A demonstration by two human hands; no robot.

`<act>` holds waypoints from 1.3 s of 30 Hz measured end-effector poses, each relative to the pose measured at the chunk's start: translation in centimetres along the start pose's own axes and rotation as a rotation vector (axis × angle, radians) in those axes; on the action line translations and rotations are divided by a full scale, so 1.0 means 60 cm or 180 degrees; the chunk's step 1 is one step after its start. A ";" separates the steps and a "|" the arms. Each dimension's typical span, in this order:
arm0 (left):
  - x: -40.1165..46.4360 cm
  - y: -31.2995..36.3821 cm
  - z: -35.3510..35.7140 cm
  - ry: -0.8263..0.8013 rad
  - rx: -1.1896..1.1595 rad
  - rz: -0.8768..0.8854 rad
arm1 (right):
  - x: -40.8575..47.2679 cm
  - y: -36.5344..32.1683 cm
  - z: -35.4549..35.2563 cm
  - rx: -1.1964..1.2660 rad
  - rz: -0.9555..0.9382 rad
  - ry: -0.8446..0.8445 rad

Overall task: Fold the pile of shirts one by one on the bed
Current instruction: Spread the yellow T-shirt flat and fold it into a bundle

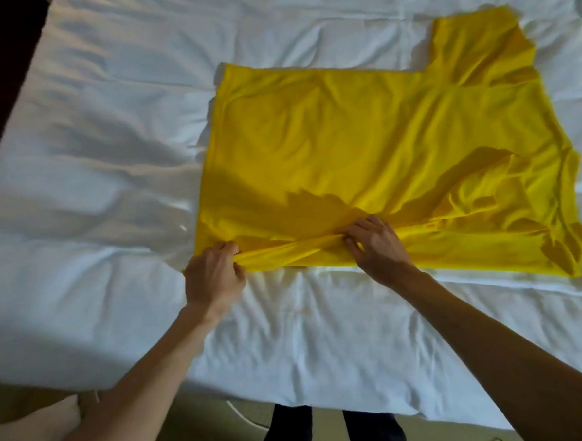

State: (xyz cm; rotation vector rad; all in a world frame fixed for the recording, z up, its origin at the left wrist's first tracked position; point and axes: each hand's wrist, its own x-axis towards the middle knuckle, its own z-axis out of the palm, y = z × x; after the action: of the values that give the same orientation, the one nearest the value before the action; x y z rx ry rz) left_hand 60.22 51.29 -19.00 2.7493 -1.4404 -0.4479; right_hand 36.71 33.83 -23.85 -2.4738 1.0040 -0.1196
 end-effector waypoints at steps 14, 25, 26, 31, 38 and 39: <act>0.152 -0.077 -0.077 -0.0075 -0.2599 -0.0480 | 0.050 -0.007 -0.044 0.0957 0.0617 0.0207; 0.143 -0.099 -0.005 0.0469 -0.3353 -0.1671 | 0.082 0.009 -0.043 0.0833 0.0964 -0.0245; 0.146 -0.095 -0.012 0.0576 -0.3487 -0.1544 | 0.087 0.009 -0.046 0.0998 0.0946 -0.0083; 0.162 -0.088 -0.016 0.0493 -0.3610 -0.1455 | 0.091 0.025 -0.028 0.0733 0.0733 -0.0104; 0.095 0.086 0.047 0.1541 -0.1770 -0.0443 | 0.042 0.055 -0.057 0.0834 0.0406 0.0824; 0.080 0.141 0.061 0.1471 -0.1902 0.0049 | 0.033 0.071 -0.069 0.0767 0.0476 0.0960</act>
State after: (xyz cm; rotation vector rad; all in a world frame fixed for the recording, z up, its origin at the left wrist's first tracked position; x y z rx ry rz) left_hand 55.06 43.02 -22.56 2.1694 -1.0072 -0.1775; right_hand 34.37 28.23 -22.29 -2.1937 1.2149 -0.5457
